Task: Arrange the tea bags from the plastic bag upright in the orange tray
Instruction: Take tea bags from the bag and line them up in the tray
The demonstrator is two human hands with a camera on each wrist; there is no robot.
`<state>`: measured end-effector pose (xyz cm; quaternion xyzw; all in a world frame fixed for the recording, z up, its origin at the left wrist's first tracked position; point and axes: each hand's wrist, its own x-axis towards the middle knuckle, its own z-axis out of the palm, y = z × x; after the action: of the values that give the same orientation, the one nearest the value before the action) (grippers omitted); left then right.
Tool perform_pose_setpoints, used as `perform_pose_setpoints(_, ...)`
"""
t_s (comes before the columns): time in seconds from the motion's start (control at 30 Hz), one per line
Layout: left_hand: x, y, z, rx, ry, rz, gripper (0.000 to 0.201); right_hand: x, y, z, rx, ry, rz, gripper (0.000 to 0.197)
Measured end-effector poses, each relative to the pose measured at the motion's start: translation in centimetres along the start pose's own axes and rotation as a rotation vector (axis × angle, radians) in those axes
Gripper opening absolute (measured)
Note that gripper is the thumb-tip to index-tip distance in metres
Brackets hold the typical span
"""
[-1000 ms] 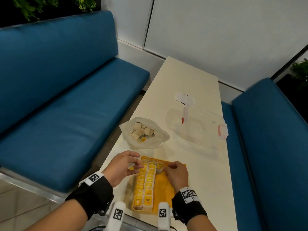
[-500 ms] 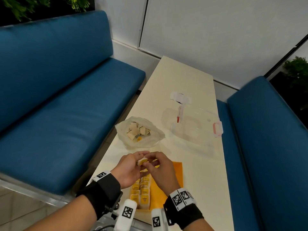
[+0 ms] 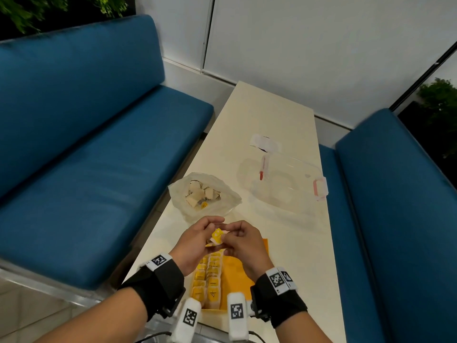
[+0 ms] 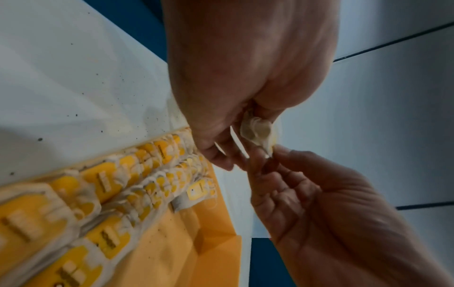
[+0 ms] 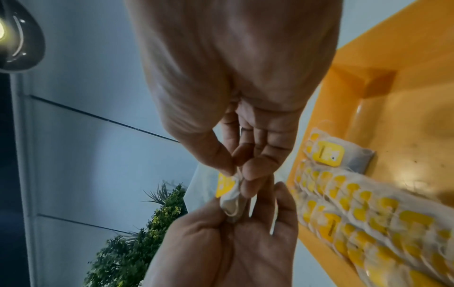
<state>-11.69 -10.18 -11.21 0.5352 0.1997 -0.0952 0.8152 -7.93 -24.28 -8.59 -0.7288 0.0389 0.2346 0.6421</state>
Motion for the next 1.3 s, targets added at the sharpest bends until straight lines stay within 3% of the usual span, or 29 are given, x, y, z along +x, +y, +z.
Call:
perform_pose_setpoints(0.1,0.3,0.4,-0.2,0.064,0.011,0.042,0.025,0.3,-0.8,-0.8,-0.196,0.052,-0.088,0.021)
perform_pose_setpoints(0.23,0.5,1.0,-0.5,0.302,-0.1,0.109,0.019,0.9,-1.7,-1.8,-0.514,0.086,-0.298,0.022)
perform_pose_setpoints(0.37,0.6,1.4,-0.4,0.444,-0.103,0.147,0.008,0.7,-1.8,-2.5,-0.517,0.079,-0.38,0.023)
perform_pose_setpoints(0.53,0.5,1.4,-0.1,0.396,-0.08,0.171,0.008,0.8,-0.8,-3.3,-0.295,0.082,-0.211,0.011)
perform_pose_setpoints(0.73,1.5,0.8,-1.1,0.515,-0.021,0.184,0.017,1.1,0.1,-3.5,-0.142,0.065,-0.167,0.001)
perform_pose_setpoints(0.83,2.2,0.2,-2.9,0.676,0.111,0.193,0.016,1.7,1.1,-4.3,-0.275,0.079,-0.131,0.004)
perform_pose_setpoints(0.93,2.4,-0.5,-4.6,0.877,0.183,0.141,0.029,2.2,2.7,-5.2,-0.433,0.053,-0.047,0.012)
perform_pose_setpoints(1.07,2.7,-1.7,-5.5,0.951,0.136,0.039,0.052,2.7,4.5,-5.4,-0.621,-0.017,0.038,0.019)
perform_pose_setpoints(1.17,3.2,-2.1,-5.6,0.895,0.086,0.005,0.051,3.4,5.3,-5.1,-0.717,-0.058,0.067,0.02)
perform_pose_setpoints(1.3,3.3,-2.0,-5.5,0.884,0.051,0.012,0.047,4.2,6.3,-4.4,-0.64,-0.015,0.138,0.023)
